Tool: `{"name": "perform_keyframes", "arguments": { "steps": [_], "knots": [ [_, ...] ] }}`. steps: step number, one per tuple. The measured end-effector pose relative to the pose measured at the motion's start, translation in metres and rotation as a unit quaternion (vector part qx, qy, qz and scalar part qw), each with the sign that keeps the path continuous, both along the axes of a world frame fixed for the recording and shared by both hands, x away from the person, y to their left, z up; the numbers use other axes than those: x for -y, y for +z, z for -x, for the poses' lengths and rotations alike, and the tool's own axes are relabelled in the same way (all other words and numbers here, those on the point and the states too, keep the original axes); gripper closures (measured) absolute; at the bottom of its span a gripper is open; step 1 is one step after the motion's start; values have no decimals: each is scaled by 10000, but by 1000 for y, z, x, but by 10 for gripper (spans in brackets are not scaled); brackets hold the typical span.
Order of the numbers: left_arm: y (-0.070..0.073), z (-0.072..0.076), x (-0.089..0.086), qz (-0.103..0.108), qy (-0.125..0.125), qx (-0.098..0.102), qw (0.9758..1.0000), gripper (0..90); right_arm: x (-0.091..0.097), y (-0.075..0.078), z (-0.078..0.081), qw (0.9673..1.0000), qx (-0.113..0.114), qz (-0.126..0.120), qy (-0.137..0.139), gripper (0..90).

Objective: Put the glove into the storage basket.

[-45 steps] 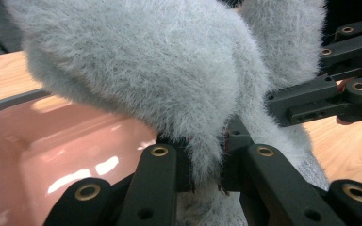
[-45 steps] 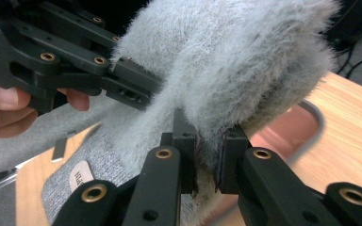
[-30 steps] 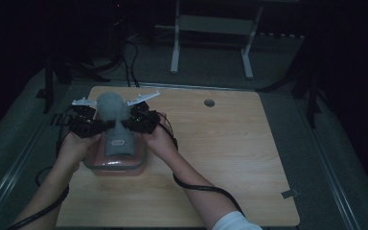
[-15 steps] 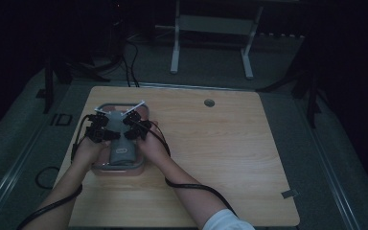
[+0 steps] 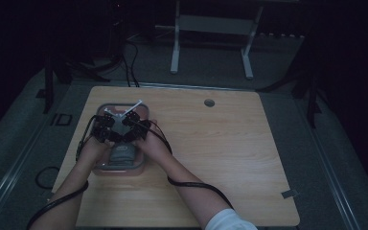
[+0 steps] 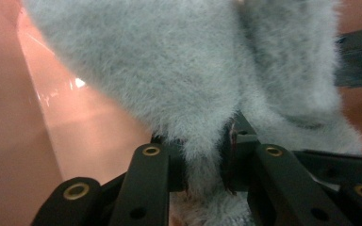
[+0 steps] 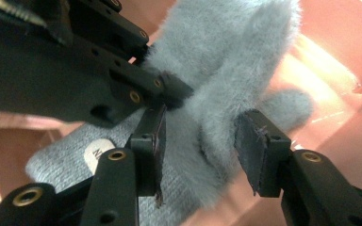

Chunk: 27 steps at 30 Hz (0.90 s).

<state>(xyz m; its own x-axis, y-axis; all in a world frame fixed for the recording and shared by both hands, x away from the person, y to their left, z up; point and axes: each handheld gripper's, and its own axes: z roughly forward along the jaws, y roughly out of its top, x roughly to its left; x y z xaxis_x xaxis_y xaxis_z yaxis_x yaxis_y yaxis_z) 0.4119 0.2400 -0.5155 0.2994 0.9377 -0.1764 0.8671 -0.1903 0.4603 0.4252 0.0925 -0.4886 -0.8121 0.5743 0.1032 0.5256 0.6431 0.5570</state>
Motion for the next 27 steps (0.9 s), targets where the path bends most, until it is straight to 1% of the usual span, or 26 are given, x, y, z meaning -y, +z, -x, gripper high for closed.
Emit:
{"name": "perform_keyframes", "arguments": {
  "steps": [2,4,5,6,7,8,9,10,11,12,14,15,16,18,19,20,22,23,24,25,26,27],
  "knots": [
    [0,0,-1,47,36,-10,10000,722,5,3,0,9999,-25,-99,5,507],
    [2,0,0,43,49,23,10000,694,9,6,0,9996,-109,-249,102,494],
    [4,0,0,63,49,34,10000,678,12,8,1,9993,-89,-335,148,496],
    [6,0,0,77,45,79,9999,662,14,9,2,9991,-27,-373,195,488],
    [9,2,-1,63,102,166,9998,625,15,11,3,9989,19,-417,218,462],
    [12,4,-1,31,153,276,9995,573,17,12,3,9987,21,-430,267,446],
    [16,6,-1,18,183,400,9990,543,20,14,4,9984,23,-464,331,442],
    [16,6,-1,18,183,400,9990,498,23,15,4,9980,105,-515,354,432],
    [19,9,-1,29,213,532,9984,451,25,17,5,9977,150,-535,379,422],
    [25,14,-4,55,255,715,9971,406,28,18,5,9978,151,-521,392,382],
    [30,18,-9,56,319,839,9960,344,33,22,6,9969,209,-597,469,359],
    [32,21,-13,107,346,937,9949,312,37,23,7,9966,239,-643,458,312],
    [35,24,-16,177,384,1056,9935,270,40,25,7,9959,215,-722,505,261],
    [38,30,-20,328,483,1303,9898,261,47,26,9,9945,147,-830,615,191],
    [38,30,-20,328,483,1303,9898,225,50,27,9,9938,141,-890,650,185],
    [41,36,-21,392,461,1527,9864,178,53,26,9,9934,163,-920,661,184],
    [43,43,-20,406,333,1715,9838,169,59,25,10,9929,272,-911,714,147],
    [44,46,-18,389,261,1778,9830,169,62,24,10,9923,305,-933,753,147],
    [44,46,-18,389,261,1778,9830,164,62,24,10,9923,305,-933,753,147],
    [46,52,-14,402,156,1879,9812,155,68,24,12,9917,332,-945,810,147],
    [47,55,-11,435,98,1909,9806,154,71,25,12,9914,362,-945,824,147],
    [47,55,-11,435,98,1909,9806,154,74,25,13,9910,400,-967,839,147]
  ]
}}
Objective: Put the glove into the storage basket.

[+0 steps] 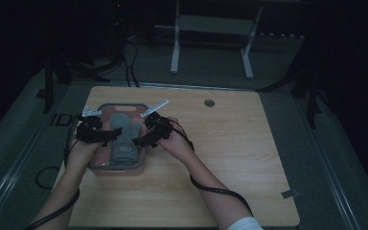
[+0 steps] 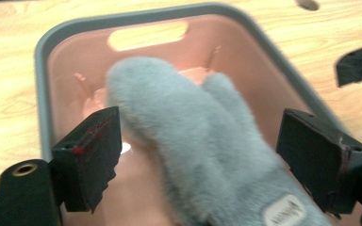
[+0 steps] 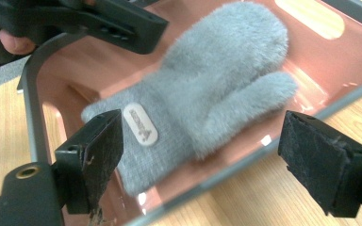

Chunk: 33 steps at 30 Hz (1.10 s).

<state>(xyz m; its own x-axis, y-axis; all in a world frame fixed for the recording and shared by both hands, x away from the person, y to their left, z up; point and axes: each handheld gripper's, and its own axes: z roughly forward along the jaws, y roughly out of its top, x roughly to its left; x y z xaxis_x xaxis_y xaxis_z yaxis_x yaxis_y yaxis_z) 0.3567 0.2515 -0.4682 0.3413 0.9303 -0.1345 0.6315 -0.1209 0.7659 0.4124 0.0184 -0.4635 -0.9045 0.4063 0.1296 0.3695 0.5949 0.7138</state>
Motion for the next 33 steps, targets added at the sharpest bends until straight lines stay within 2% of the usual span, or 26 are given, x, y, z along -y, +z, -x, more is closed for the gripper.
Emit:
{"name": "perform_keyframes", "arguments": {
  "steps": [2,6,8,10,12,16,23,26,33],
  "knots": [
    [4,10,9,71,-230,134,9996,154,6,2,2,10000,46,-59,10,147],
    [8,24,24,43,-542,237,9982,154,17,3,7,9999,98,-56,49,146],
    [11,31,30,107,-688,286,9972,154,22,4,8,10000,57,-50,-18,148],
    [13,34,32,143,-745,326,9966,154,25,4,9,9999,69,-62,-55,149],
    [16,41,37,164,-876,405,9952,154,31,4,10,9999,57,-125,-24,149],
    [19,54,46,235,-1081,538,9924,155,42,3,14,9999,66,-100,-5,149],
    [20,72,67,337,-1560,691,9848,154,62,0,20,9998,93,-188,-28,149],
    [17,78,78,264,-1792,683,9811,154,68,-4,22,9999,86,-148,6,148],
    [11,90,99,432,-2135,643,9739,154,85,-11,29,9999,144,-87,18,146]
  ]
}}
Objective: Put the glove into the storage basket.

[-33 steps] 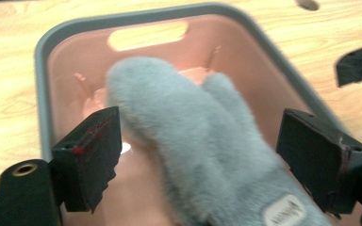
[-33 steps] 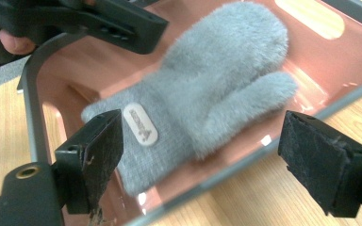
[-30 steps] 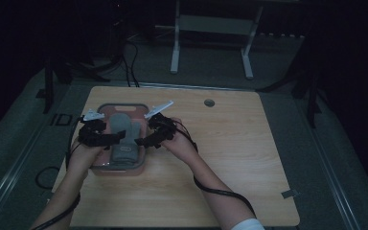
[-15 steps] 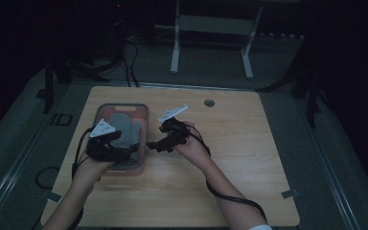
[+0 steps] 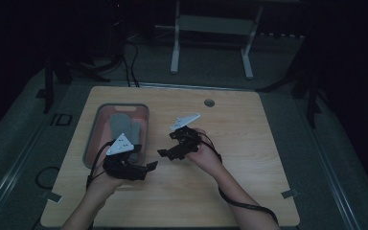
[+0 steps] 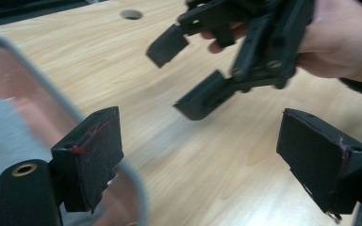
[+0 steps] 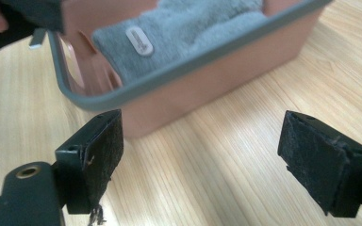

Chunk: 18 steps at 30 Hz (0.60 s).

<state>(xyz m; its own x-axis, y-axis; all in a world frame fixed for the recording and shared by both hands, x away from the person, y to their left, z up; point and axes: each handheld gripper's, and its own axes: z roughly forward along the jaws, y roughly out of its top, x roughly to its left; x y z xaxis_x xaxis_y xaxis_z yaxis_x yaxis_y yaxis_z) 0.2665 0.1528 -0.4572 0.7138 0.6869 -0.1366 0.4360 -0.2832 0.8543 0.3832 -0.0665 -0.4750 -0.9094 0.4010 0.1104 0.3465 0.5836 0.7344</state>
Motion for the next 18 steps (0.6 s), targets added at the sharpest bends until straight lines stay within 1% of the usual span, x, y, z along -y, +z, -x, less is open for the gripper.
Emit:
{"name": "perform_keyframes", "arguments": {
  "steps": [1,2,3,4,6,9,11,12,13,14,15,16,18],
  "knots": [
    [-1,2,3,5,-65,17,10000,154,2,-1,1,10000,-13,12,-27,146],
    [-1,3,7,-43,-87,18,10000,154,5,-2,2,10000,-33,41,-51,146],
    [-3,4,11,-186,-118,16,9998,154,7,-4,2,10000,-37,62,-60,146],
    [-4,5,13,-209,-170,-1,9996,154,10,-6,4,9999,-67,50,-67,146],
    [-6,7,18,-72,-310,-106,9994,154,14,-9,6,9999,-72,78,-36,146],
    [-11,10,23,-81,-392,-122,9991,154,22,-15,10,9999,-112,79,-29,146],
    [-16,10,26,23,-466,-197,9987,154,27,-20,13,9999,-96,60,-22,146],
    [-16,10,26,23,-466,-197,9987,154,27,-20,13,9999,-96,60,-22,146],
    [-21,11,29,25,-511,-223,9984,154,30,-22,14,9999,-114,54,-16,146],
    [-27,11,32,-18,-566,-286,9980,154,37,-28,16,10000,-52,12,-72,146],
    [-30,11,34,-12,-599,-321,9977,154,40,-30,16,9999,-44,-50,-84,146],
    [-30,11,34,-12,-599,-321,9977,154,40,-30,16,9999,-44,-50,-84,146],
    [-37,12,39,23,-711,-379,9967,154,46,-35,18,9999,36,-118,-36,146]
  ]
}}
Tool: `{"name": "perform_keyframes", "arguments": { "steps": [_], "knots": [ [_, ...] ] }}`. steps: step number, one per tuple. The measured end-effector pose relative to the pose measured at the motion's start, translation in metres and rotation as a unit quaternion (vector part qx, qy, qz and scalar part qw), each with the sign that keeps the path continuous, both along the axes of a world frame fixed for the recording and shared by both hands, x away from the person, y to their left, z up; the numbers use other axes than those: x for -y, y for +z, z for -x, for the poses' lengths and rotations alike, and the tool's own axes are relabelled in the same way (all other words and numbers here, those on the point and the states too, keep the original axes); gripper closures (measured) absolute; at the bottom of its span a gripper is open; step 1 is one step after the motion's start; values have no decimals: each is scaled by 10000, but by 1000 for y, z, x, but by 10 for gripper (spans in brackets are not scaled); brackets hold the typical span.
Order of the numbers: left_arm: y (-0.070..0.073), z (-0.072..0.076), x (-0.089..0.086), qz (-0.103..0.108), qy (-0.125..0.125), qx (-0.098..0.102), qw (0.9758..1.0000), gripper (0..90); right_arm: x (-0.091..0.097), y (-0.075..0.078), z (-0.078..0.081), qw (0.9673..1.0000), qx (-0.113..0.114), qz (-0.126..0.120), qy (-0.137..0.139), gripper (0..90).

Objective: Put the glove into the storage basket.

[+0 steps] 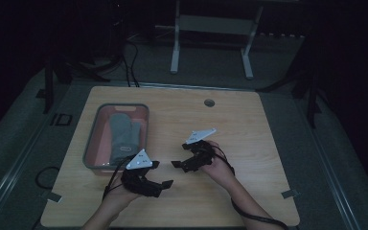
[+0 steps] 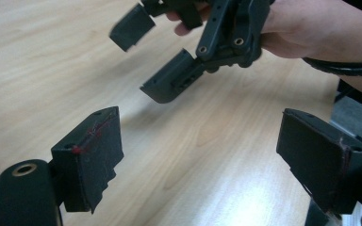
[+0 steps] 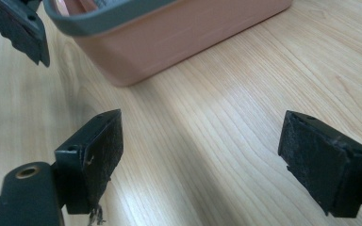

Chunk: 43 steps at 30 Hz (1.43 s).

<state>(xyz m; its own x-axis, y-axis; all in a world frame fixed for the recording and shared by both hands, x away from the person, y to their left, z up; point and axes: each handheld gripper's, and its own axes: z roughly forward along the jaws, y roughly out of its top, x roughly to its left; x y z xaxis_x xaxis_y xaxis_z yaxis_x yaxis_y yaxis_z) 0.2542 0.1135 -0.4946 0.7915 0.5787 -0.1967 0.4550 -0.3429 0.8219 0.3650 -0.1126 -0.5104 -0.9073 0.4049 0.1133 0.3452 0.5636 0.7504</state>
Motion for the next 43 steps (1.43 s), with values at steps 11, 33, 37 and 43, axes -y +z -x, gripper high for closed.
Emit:
{"name": "perform_keyframes", "arguments": {
  "steps": [11,33,37,43],
  "knots": [
    [-23,3,13,17,-378,-25,9993,154,14,-26,13,9988,36,17,486,146],
    [-56,12,18,321,-830,-69,9960,154,34,-53,33,9955,384,-27,868,140],
    [-60,11,17,351,-805,-115,9961,153,36,-54,32,9957,410,-27,827,140],
    [-60,13,17,362,-833,-62,9959,154,37,-54,29,9962,395,-72,774,140]
  ]
}}
